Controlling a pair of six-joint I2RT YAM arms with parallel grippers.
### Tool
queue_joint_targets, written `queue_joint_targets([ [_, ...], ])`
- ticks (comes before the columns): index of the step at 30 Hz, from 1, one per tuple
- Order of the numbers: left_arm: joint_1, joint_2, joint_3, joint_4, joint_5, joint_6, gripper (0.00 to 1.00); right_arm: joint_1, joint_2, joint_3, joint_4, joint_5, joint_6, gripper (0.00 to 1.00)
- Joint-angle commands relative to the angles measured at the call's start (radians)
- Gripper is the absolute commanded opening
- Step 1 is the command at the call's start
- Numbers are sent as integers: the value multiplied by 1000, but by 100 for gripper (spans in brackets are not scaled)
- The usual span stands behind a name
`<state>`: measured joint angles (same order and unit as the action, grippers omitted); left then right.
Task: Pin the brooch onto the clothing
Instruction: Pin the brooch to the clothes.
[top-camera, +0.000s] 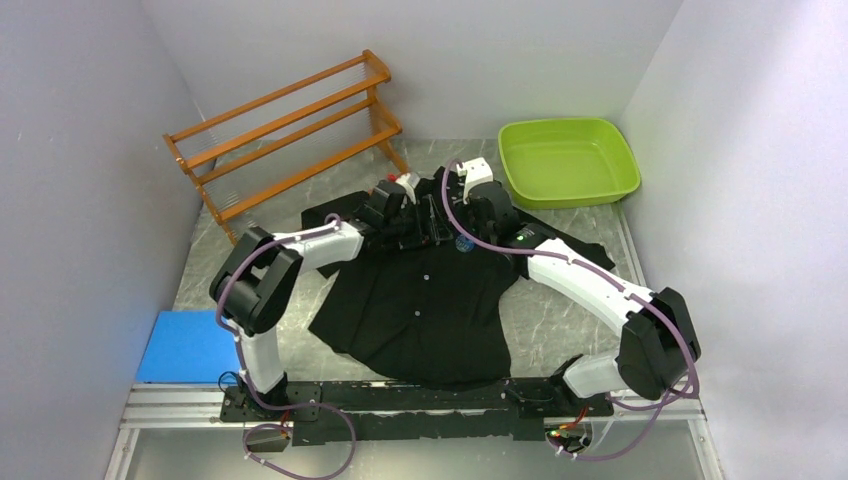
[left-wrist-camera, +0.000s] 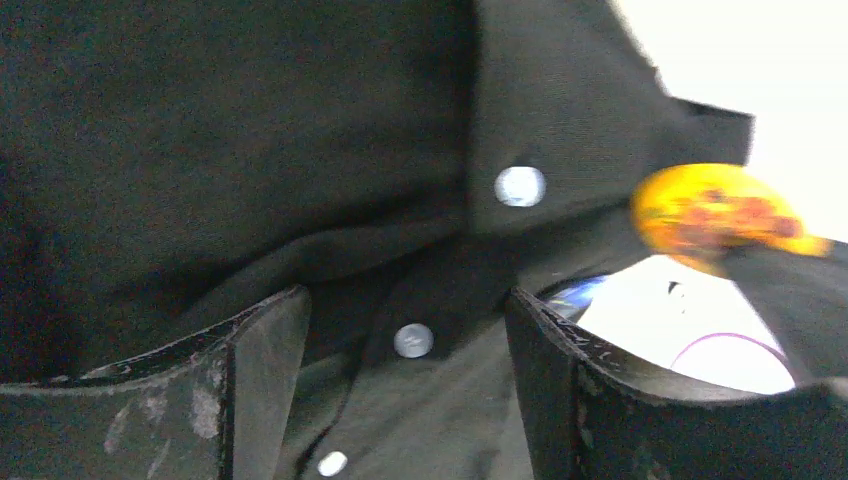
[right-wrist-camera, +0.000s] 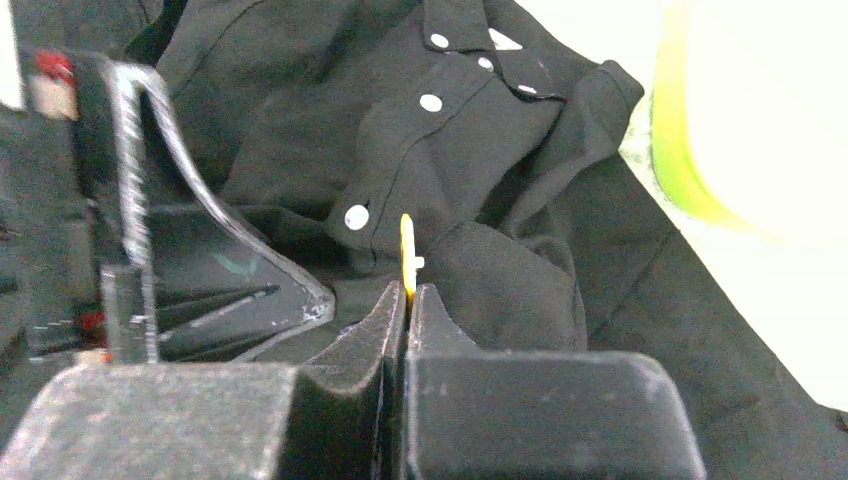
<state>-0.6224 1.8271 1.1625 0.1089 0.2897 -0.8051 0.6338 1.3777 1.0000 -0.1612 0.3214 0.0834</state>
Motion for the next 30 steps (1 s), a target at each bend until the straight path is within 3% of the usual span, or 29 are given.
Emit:
queue_joint_targets([
  [1, -3, 67, -40, 64, -27, 55, 75, 1, -37, 79, -5, 30, 4, 0],
  [9, -2, 87, -93, 63, -75, 48, 38, 1, -44, 117, -46, 24, 12, 0],
  [13, -2, 64, -86, 2, -122, 71, 5, 0, -34, 129, -69, 27, 10, 0],
  [22, 8, 28, -62, -247, -339, 47, 3, 0, -73, 158, -92, 40, 12, 0],
  [30, 25, 2, -75, -315, -389, 23, 3, 0, -128, 132, -65, 9, 15, 0],
])
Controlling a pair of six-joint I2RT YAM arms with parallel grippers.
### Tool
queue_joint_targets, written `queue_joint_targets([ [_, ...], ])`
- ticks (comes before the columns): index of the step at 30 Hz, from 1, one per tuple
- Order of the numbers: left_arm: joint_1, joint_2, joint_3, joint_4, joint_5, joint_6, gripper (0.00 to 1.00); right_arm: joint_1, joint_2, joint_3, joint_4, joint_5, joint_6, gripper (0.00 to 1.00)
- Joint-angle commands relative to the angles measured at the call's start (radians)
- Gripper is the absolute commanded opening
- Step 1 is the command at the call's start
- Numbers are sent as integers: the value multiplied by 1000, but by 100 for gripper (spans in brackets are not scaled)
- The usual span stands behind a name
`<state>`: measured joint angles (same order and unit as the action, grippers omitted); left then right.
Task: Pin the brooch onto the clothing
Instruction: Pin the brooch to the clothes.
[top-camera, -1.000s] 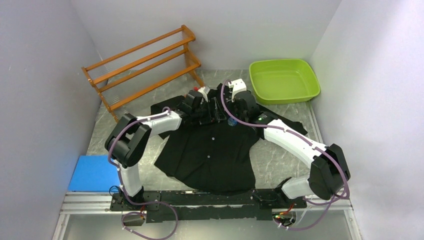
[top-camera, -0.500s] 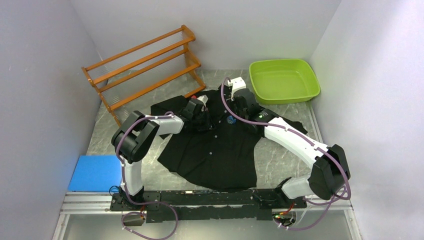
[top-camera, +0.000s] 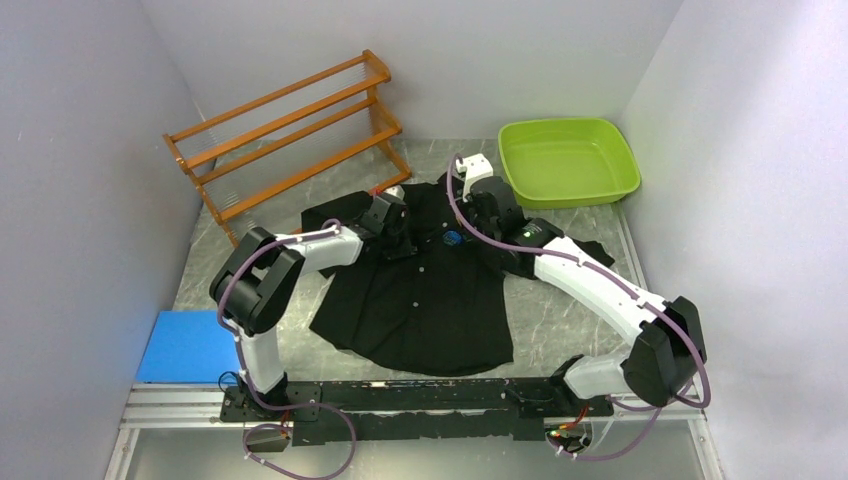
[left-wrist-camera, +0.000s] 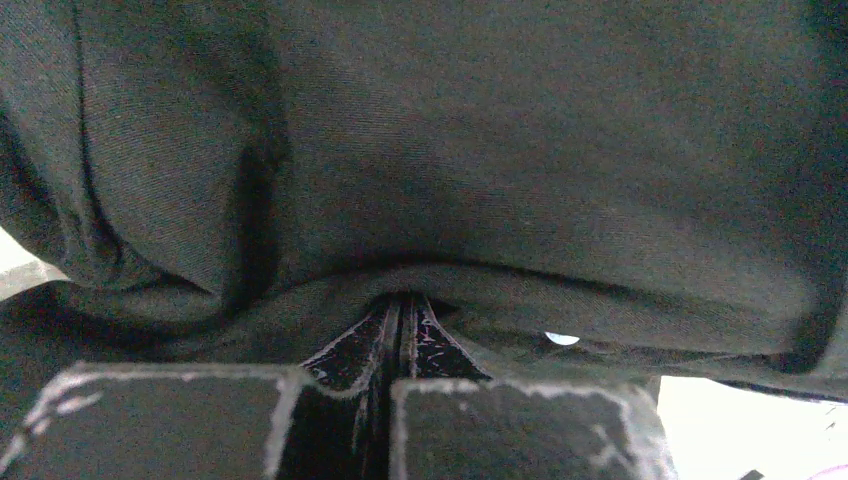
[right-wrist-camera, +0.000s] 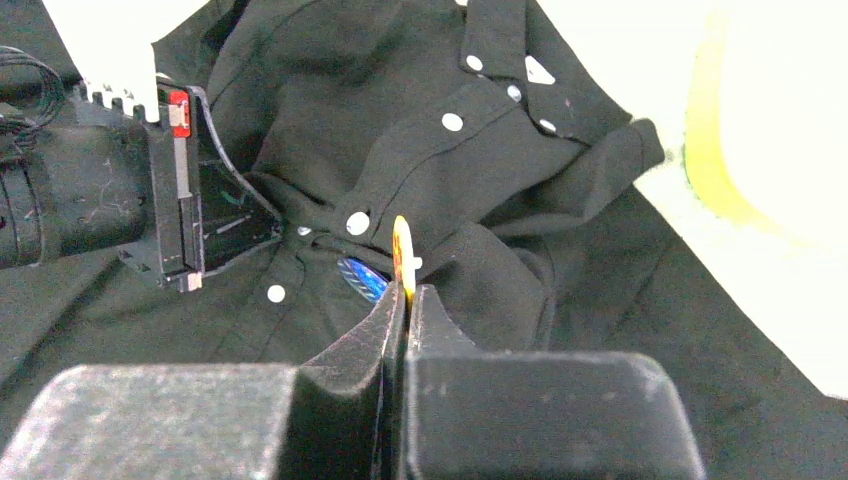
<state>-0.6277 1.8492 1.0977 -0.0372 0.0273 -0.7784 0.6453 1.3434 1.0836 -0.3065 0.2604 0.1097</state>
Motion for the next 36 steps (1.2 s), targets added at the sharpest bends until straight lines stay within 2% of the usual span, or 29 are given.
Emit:
queue_joint_targets([
  [1, 33, -27, -15, -167, -126, -8, 3, -12, -101, 44, 88, 74, -11, 0],
  [7, 44, -113, -46, -105, -52, 25, 3, -13, -119, 25, 120, 35, -20, 0],
  [8, 45, -135, -44, -98, -39, 31, 7, -13, -120, 15, 135, 14, -25, 0],
  [9, 44, -155, -39, -93, -15, 44, 13, -13, -122, 2, 153, -17, -37, 0],
  [10, 43, -179, -30, -101, 5, 48, 24, -13, -119, -9, 163, -55, -47, 0],
  [13, 44, -252, -5, -126, 60, 42, 63, -12, -107, -51, 187, -151, -72, 0],
  [14, 44, -277, 1, -142, 65, 31, 70, -13, -113, -80, 226, -171, -76, 0],
  [16, 47, -329, 11, -166, 82, 12, 77, -12, -133, -144, 289, -196, -76, 0],
  [20, 51, -383, 21, -181, 127, -70, 78, -12, -159, -236, 406, -209, -99, 0],
  [24, 50, -370, 80, -234, 179, -172, 76, -12, -173, -266, 440, -215, -155, 0],
  [30, 26, -300, 200, -294, 219, -250, 64, 1, -158, -252, 429, -241, -204, 0],
  [36, 16, -244, 240, -256, 239, -311, 55, 23, -116, -222, 397, -227, -229, 0],
])
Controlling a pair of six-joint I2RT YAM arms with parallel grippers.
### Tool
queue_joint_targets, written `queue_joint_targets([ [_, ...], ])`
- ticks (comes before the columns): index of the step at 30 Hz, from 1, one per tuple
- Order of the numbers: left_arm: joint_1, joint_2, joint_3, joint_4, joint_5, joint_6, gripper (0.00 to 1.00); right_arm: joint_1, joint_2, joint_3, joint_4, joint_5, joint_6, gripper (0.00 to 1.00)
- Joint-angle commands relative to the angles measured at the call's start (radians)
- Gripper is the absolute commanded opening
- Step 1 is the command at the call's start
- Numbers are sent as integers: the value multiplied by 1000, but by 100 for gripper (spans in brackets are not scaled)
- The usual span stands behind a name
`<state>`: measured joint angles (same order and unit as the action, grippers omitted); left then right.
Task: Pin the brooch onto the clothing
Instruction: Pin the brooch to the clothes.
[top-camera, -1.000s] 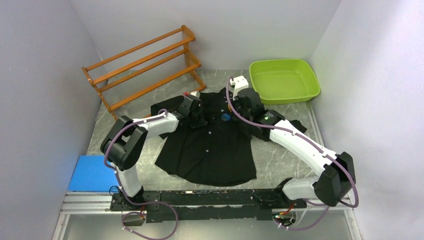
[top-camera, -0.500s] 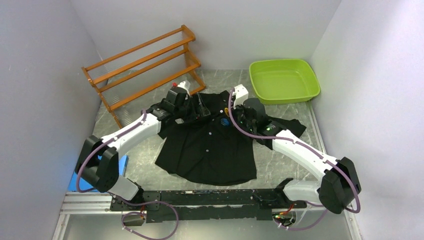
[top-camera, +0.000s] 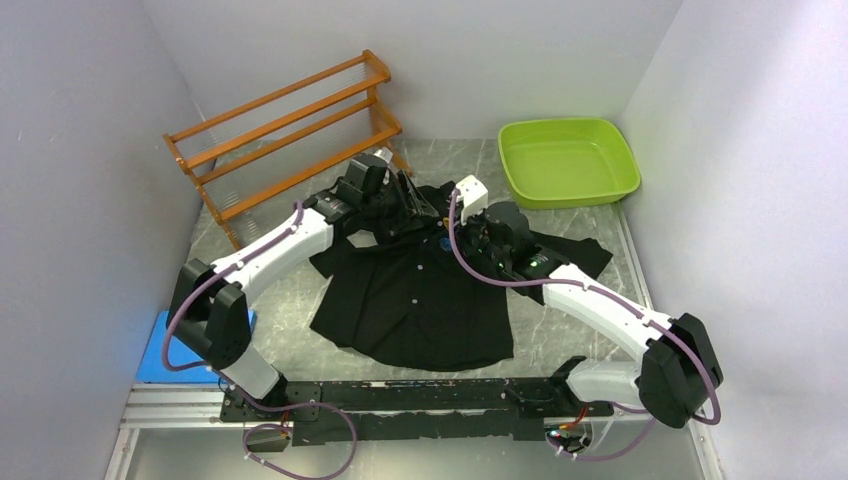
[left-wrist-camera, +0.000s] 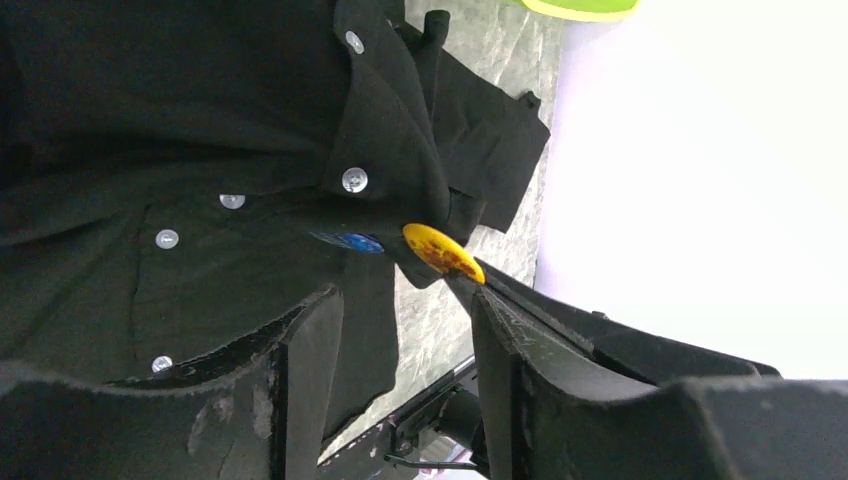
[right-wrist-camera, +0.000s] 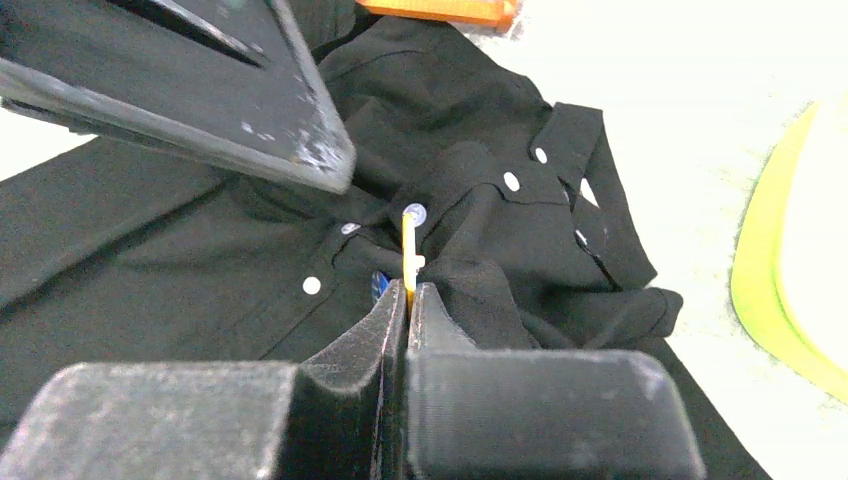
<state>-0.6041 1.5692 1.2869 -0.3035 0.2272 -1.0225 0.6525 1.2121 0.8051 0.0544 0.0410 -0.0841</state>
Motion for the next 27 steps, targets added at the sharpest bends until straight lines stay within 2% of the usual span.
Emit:
queue_joint_targets([
  [1, -10, 52, 59, 12, 46, -70, 53, 18, 20, 59, 31, -9, -35, 0],
  [6, -22, 103, 93, 43, 90, -91, 47, 25, 20, 56, 41, -13, -34, 0],
  [14, -46, 147, 125, 51, 98, -109, 47, 32, 27, 63, 32, -4, -46, 0],
  [16, -47, 150, 122, 57, 95, -112, 43, 32, 29, 65, 27, -9, -46, 0],
  [20, -49, 158, 125, 56, 102, -112, 22, 33, 31, 67, 27, -4, -40, 0],
  [22, -49, 158, 123, 63, 106, -115, 4, 33, 34, 71, 25, -3, -37, 0],
  [26, -49, 160, 119, 73, 109, -115, 3, 34, 36, 76, 20, -3, -28, 2],
  [27, -49, 159, 116, 83, 107, -111, 3, 33, 38, 78, 18, -7, -23, 15],
])
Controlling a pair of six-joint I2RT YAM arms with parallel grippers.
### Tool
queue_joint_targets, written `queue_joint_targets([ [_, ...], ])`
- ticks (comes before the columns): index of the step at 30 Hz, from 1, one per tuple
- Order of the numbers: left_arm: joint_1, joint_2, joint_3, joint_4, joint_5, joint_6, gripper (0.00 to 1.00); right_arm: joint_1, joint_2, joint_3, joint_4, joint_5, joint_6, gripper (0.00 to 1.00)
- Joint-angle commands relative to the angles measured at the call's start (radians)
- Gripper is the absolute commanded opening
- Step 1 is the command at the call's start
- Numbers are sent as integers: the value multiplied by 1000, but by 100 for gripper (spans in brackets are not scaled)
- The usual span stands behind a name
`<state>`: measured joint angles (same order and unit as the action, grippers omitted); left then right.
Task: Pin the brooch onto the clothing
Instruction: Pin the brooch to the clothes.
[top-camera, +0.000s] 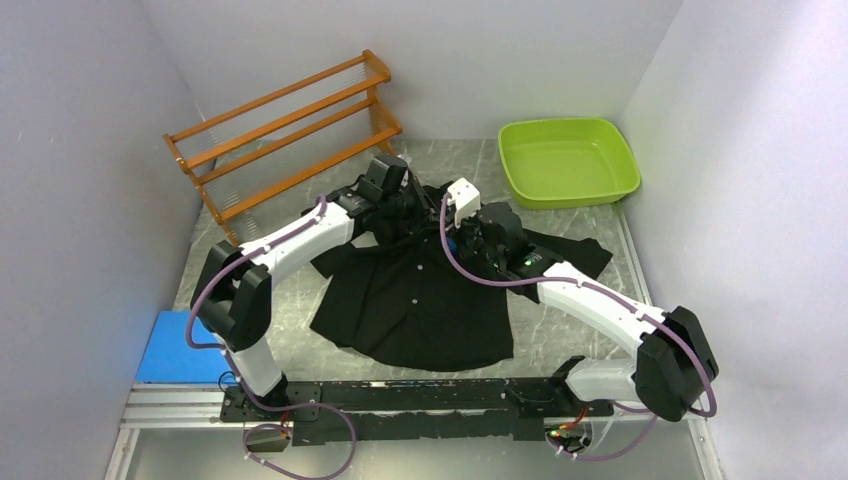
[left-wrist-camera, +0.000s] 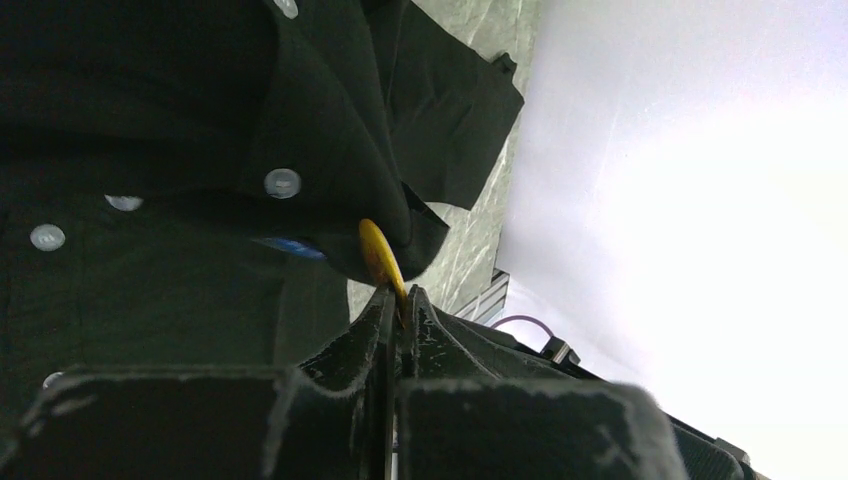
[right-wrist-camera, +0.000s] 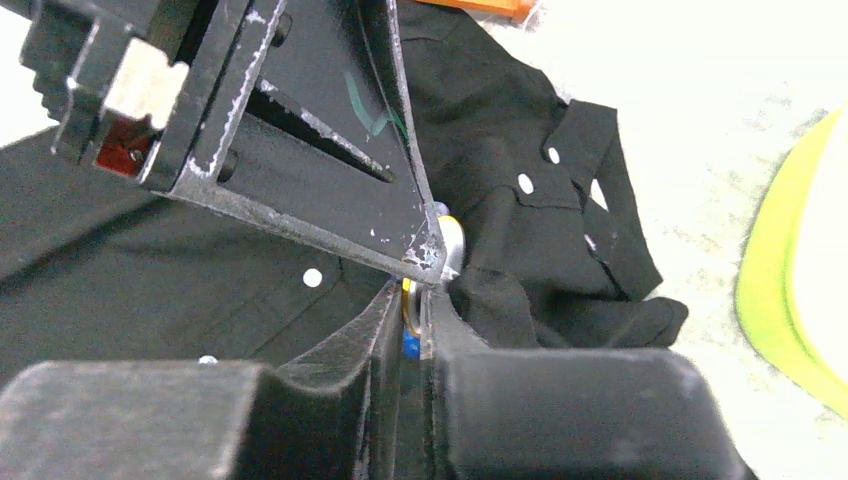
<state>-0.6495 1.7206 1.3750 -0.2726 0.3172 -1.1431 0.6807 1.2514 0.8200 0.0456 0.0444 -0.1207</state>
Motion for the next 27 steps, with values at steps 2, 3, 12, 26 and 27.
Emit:
queue_joint_targets([
  [2, -4, 7, 21, 63, 17, 14, 3, 5, -5, 58, 33, -21, 22, 38],
  [3, -4, 7, 17, 73, 16, 19, 3, 5, -8, 53, 39, -27, 30, 49],
  [12, 23, 19, -11, 98, 20, 126, 3, -61, -97, 1, 68, -209, 117, 91],
  [26, 56, -61, -109, 215, 191, 379, 3, -431, -127, -188, 407, -865, 466, 83],
  [27, 56, -68, -114, 231, 206, 382, 3, -436, -118, -195, 422, -882, 472, 78],
])
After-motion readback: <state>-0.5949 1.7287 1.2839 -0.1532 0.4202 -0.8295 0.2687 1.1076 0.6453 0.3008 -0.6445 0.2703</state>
